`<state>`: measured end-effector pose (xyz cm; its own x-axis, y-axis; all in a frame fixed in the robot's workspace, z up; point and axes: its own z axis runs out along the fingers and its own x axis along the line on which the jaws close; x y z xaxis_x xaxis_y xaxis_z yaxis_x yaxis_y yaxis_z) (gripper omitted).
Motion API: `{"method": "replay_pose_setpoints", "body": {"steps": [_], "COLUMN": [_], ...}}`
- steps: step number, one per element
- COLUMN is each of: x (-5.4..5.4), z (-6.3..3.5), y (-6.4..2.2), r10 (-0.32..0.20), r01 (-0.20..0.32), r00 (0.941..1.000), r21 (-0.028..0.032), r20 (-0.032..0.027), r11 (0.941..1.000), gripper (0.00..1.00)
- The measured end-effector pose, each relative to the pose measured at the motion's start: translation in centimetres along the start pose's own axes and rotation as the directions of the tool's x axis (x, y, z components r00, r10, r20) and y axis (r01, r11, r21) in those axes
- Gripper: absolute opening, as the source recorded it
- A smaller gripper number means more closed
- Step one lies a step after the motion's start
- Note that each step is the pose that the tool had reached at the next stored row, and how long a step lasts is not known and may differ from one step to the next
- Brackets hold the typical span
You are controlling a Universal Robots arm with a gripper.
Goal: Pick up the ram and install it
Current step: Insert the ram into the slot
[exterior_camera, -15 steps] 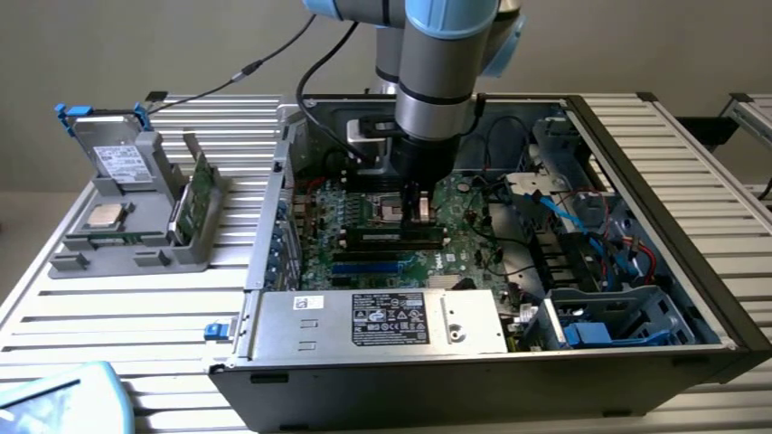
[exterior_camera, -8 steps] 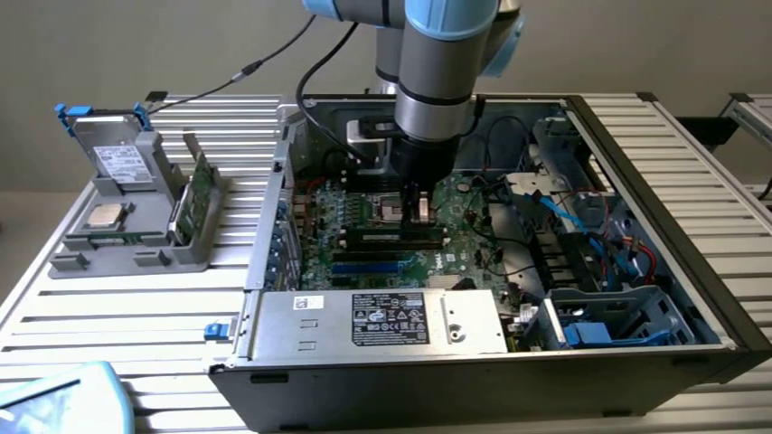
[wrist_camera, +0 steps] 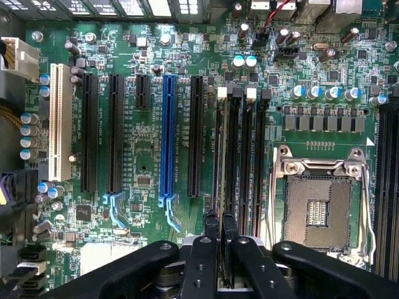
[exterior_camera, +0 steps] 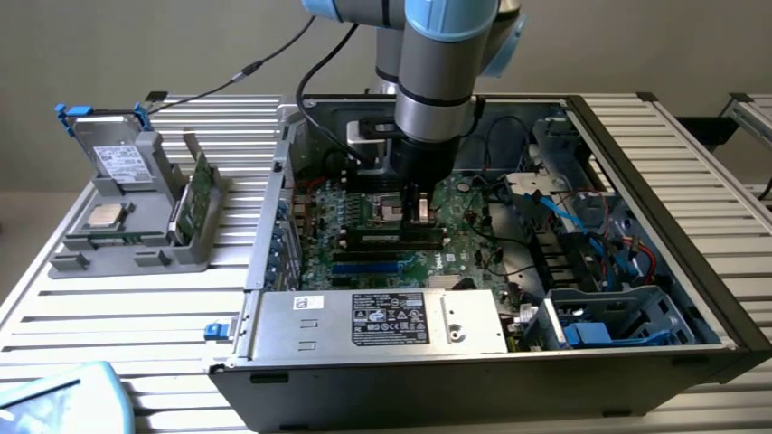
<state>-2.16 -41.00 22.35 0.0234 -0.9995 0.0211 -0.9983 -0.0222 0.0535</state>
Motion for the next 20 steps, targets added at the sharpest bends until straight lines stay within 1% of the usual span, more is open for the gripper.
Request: {"method": "replay_pose_setpoints", "body": {"steps": [8, 18, 20], "x": [-0.01, -0.01, -0.01], "z": [0.2, 0.28, 0.28], "y": [0.03, 0.06, 0.06], "r10": [0.003, 0.004, 0.004], "r01": [-0.003, -0.004, -0.004], "r00": [1.0, 1.0, 1.0], "r21": [0.0004, 0.0005, 0.0006], "r20": [0.0007, 0.0003, 0.0003], "r11": [1.0, 1.0, 1.0], "gripper": [0.13, 0.13, 0.15]}}
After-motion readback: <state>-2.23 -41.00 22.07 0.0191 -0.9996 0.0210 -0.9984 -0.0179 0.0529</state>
